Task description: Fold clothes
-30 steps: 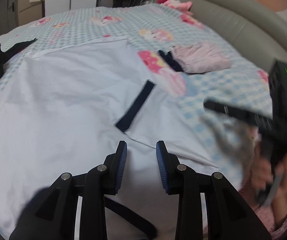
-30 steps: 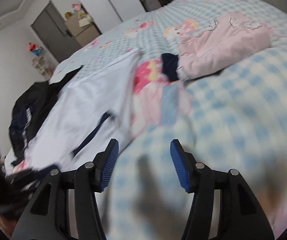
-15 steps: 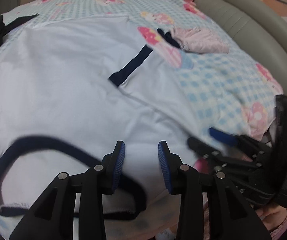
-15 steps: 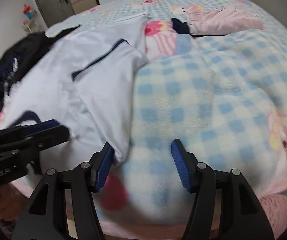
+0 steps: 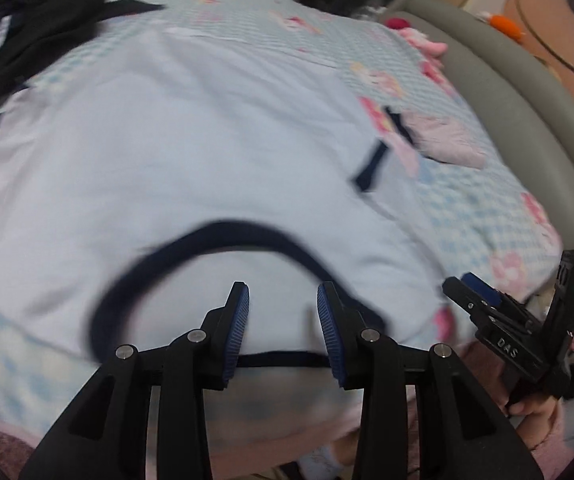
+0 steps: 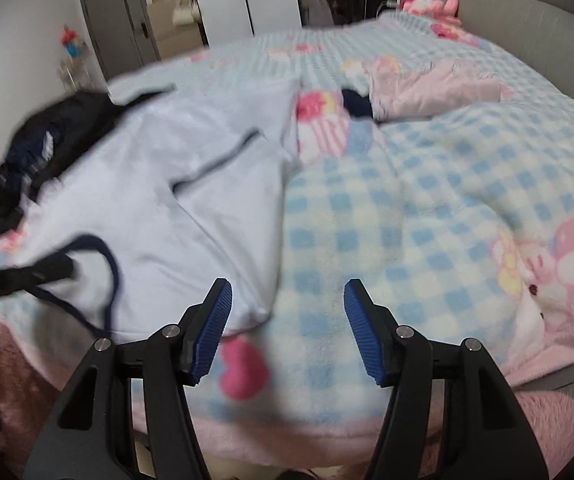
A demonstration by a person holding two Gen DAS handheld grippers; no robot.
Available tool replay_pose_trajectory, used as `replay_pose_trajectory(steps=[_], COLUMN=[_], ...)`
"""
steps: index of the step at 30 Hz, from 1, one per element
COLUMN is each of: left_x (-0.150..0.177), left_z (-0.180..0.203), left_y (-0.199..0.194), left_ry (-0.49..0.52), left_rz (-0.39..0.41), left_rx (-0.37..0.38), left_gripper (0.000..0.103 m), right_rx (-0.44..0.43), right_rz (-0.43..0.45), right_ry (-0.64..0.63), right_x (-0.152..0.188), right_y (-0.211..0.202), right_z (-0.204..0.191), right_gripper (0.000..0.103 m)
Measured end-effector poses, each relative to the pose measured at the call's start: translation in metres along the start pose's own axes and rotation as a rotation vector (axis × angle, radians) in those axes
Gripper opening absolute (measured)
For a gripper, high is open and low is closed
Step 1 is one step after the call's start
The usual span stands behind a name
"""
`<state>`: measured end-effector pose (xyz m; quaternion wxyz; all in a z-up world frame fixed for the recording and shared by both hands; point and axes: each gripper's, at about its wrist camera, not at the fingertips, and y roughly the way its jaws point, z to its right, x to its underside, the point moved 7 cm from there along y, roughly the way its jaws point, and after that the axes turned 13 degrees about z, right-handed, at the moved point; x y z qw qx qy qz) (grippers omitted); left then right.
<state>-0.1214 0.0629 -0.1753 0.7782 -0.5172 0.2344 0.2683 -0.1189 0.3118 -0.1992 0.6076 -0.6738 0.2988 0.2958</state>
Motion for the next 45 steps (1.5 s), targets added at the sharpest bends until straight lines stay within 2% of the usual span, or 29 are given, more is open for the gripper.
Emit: replay_pose_trajectory(steps=[2, 4, 5, 9, 11, 13, 15, 18, 20, 23, 30, 33, 35, 39, 42, 45], left_x=[0.009, 0.011, 0.011, 0.004, 0.002, 0.001, 0.002, 0.008, 0.012, 0.014, 0.03, 0.037, 0.029, 0.02, 0.021, 0.013], left_z=[-0.012, -0.02, -0.023, -0.056, -0.069, -0.076, -0.079, -0.089, -0.102, -0.113, -0.11, -0.101, -0.104, -0.113, -0.108, -0.113], left_y=[-0.001, -0.015, -0.023, -0.046, -0.051, -0.055, -0.062, -0.058, -0.049, -0.039, -0.034, -0.029, -0.027, -0.02, -0.013, -0.013], left_ry=[-0.009, -0.032, -0.045, -0.142, -0.211, -0.257, -0.303, -0.37, -0.45, -0.547, -0.694, -0.688, -0.718, -0.796, -0.795, -0.803], left_rz=[-0.031, 0.006, 0.031, 0.126, 0.147, 0.173, 0.207, 0.183, 0.164, 0.154, 0.116, 0.115, 0.147, 0.178, 0.191, 0.227], left_rx=[-0.024, -0.002, 0.014, -0.017, -0.015, -0.032, -0.003, 0.028, 0.056, 0.138, 0.212, 0.219, 0.24, 0.235, 0.255, 0.271], left_gripper=[0.038, 0.038, 0.038, 0.037, 0.037, 0.037, 0.038, 0.038, 0.037, 0.025, 0.024, 0.024, 0.025, 0.03, 0.033, 0.034], right_rx=[0.019, 0.02, 0.004, -0.053, -0.061, -0.098, -0.148, -0.197, -0.193, -0.183, -0.228, -0.235, -0.229, -0.154, -0.091, -0.112], right_rz=[-0.02, -0.015, 0.01, 0.155, 0.177, 0.122, 0.04, -0.039, -0.039, -0.039, -0.098, -0.11, -0.11, -0.091, -0.059, -0.057], right_ry=[-0.008, -0.011, -0.011, -0.036, -0.051, -0.026, 0.012, 0.009, 0.024, 0.084, 0.345, 0.38, 0.372, 0.416, 0.455, 0.495], right_x=[0.004, 0.005, 0.001, -0.015, -0.018, -0.012, 0.003, 0.023, 0.021, 0.016, 0.02, 0.021, 0.021, 0.015, 0.009, 0.009], right_y=[0.003, -0.001, -0.008, -0.043, -0.048, -0.044, -0.037, -0.026, -0.022, -0.014, -0.007, -0.008, -0.007, -0.002, -0.001, 0.003], right_z=[-0.002, -0.005, -0.008, -0.026, -0.038, -0.055, -0.074, -0.098, -0.098, -0.089, -0.066, -0.066, -0.068, -0.06, -0.052, -0.052], right_gripper=[0.06, 0.06, 0.06, 0.06, 0.06, 0.06, 0.059, 0.058, 0.056, 0.054, 0.055, 0.049, 0.045, 0.033, 0.034, 0.034])
